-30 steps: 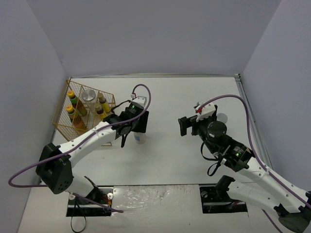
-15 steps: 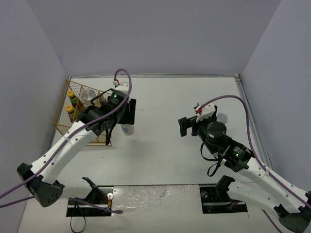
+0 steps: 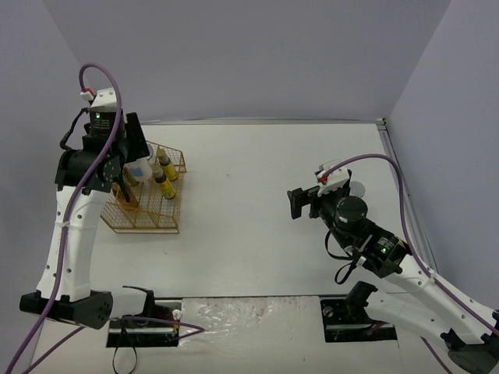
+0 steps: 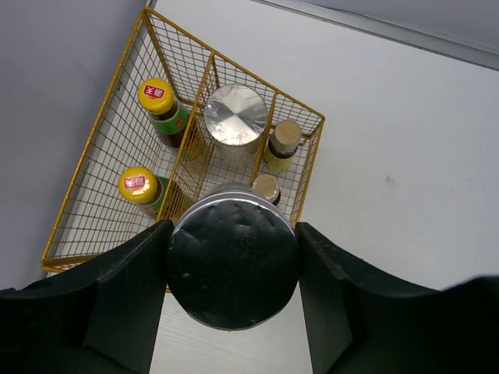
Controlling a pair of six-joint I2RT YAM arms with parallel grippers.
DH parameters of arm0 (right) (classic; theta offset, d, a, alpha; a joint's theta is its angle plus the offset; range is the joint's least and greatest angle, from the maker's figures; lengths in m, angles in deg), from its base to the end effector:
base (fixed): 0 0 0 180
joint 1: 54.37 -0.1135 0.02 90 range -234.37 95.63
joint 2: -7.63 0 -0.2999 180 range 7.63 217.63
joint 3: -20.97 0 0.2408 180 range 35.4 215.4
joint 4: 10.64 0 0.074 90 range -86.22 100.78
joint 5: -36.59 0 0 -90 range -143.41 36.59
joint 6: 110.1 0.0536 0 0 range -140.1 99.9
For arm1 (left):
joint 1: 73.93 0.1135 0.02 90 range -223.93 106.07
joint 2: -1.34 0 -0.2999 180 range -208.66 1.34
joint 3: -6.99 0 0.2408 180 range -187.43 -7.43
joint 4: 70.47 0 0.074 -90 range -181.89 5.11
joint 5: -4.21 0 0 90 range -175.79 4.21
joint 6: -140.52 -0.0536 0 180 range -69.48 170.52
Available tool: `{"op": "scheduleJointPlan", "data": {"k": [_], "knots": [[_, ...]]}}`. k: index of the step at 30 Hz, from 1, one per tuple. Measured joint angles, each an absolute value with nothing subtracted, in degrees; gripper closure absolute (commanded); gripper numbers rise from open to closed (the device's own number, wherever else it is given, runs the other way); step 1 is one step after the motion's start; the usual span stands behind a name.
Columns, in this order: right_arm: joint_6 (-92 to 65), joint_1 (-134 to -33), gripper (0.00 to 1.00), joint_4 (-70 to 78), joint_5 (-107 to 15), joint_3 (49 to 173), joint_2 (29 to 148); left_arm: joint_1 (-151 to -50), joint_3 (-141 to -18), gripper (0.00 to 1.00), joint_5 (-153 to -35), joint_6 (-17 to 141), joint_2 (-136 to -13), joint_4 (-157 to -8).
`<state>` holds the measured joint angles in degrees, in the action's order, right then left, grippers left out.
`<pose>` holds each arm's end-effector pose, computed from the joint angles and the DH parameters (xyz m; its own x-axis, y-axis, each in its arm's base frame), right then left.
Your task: Organize the condiment bottles
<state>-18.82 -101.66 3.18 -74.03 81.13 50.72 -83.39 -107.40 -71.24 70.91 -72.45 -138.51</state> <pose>0.1191 0.1012 0.3961 0.0284 0.0616 -0.9977 -0.4500 0.8920 0.0423 0.2299 -0.0247 0.5002 -0.4049 -0.2744 -0.8722 -0.2154 0.9557 -0.2007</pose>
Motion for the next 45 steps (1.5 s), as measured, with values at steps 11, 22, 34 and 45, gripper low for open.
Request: {"op": "scheduleJointPlan", "data": {"k": [11, 22, 34, 45], "knots": [[-18.8, -101.7, 0.00, 3.2, -74.0, 81.1, 50.0, -78.0, -103.5, 1.00, -73.3, 70.5, -79.6, -134.5], [-18.8, -101.7, 0.00, 3.2, -74.0, 80.9, 50.0, -77.7, -92.9, 0.94, -73.1, 71.9, -80.7, -126.9], [-18.8, -101.7, 0.00, 3.2, -74.0, 80.8, 50.0, -76.6, -87.6, 0.77, -72.3, 73.6, -82.6, -120.4], [-18.8, -101.7, 0.00, 3.2, -74.0, 80.8, 50.0, -75.8, -85.3, 0.49, -72.3, 75.2, -84.8, -116.3]]}}
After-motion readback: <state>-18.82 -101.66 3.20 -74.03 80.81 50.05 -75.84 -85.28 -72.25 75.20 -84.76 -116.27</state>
